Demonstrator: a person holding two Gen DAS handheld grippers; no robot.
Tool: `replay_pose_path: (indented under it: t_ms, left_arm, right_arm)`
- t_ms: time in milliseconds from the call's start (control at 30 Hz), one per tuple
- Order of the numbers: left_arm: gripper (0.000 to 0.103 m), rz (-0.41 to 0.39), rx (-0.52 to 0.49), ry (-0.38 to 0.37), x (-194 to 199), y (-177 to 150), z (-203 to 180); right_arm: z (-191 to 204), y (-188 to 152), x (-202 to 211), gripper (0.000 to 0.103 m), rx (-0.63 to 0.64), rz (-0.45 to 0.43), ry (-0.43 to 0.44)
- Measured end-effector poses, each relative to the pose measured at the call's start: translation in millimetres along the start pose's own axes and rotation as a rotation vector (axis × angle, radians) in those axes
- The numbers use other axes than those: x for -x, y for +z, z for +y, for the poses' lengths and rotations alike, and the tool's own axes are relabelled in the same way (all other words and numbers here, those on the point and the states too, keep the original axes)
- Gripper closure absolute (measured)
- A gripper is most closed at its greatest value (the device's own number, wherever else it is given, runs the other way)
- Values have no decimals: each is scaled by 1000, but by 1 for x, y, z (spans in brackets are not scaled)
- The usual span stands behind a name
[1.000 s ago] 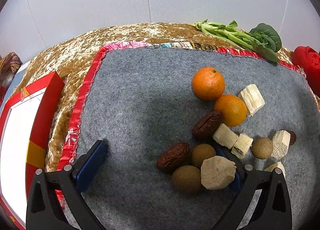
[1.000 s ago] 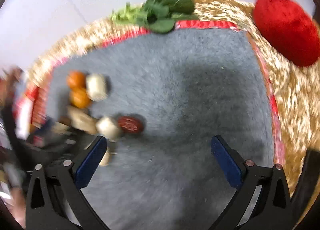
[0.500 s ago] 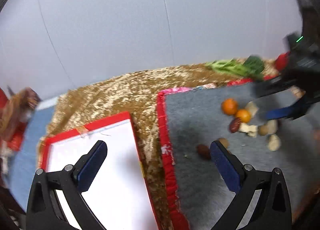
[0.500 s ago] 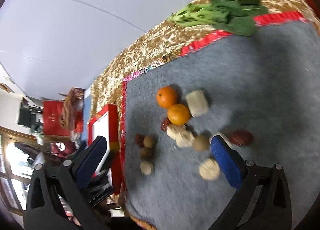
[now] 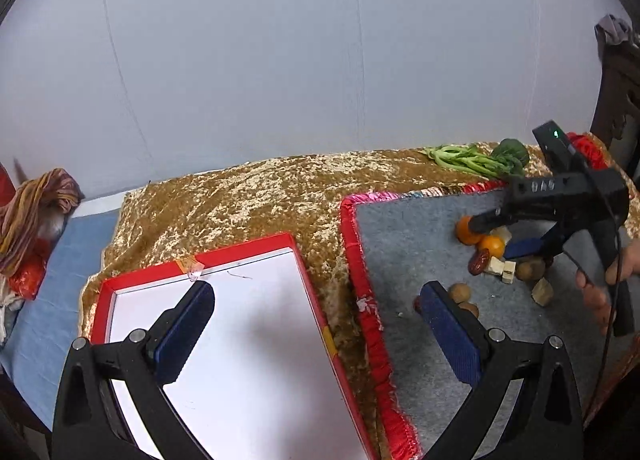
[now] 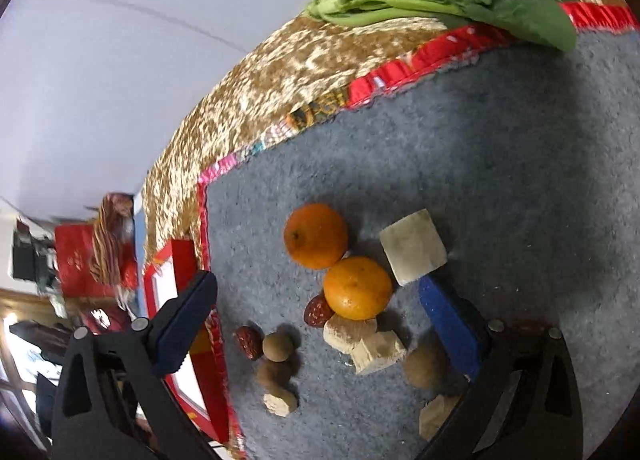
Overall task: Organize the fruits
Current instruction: 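Lower the left tool to an orange and close its fingers on it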
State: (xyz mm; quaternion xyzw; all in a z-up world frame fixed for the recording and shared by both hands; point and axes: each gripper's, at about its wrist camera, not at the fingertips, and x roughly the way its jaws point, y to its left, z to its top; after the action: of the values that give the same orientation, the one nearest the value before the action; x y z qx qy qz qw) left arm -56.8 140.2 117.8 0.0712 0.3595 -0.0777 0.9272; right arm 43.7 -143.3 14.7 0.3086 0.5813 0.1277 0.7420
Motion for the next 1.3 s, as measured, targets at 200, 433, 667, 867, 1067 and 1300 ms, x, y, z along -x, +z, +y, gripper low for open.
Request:
replay_pose_path:
  t_ms: [200, 433, 667, 867, 1067, 1300]
  left_arm:
    - [0, -13, -10, -32, 3, -1, -6]
    - [0, 1, -32, -45, -4, 0, -20]
    - [0, 14, -30, -43, -9, 2, -26]
    - [0, 21, 5, -56, -12, 4, -26]
    - [0, 19, -13, -46, -12, 2, -29]
    - [1, 12, -12, -107, -32, 12, -45]
  right_arm:
    - [-2, 2, -7, 25, -7, -12, -56]
    - [-12, 0, -1, 51, -4, -21, -93]
    - [-23, 5, 16, 58, -32, -34, -54]
    - [-17, 7, 22, 58, -1, -6, -43]
    - [3, 0, -8, 52, 39, 33, -120]
    - [-18, -5, 8, 70, 15, 4, -70]
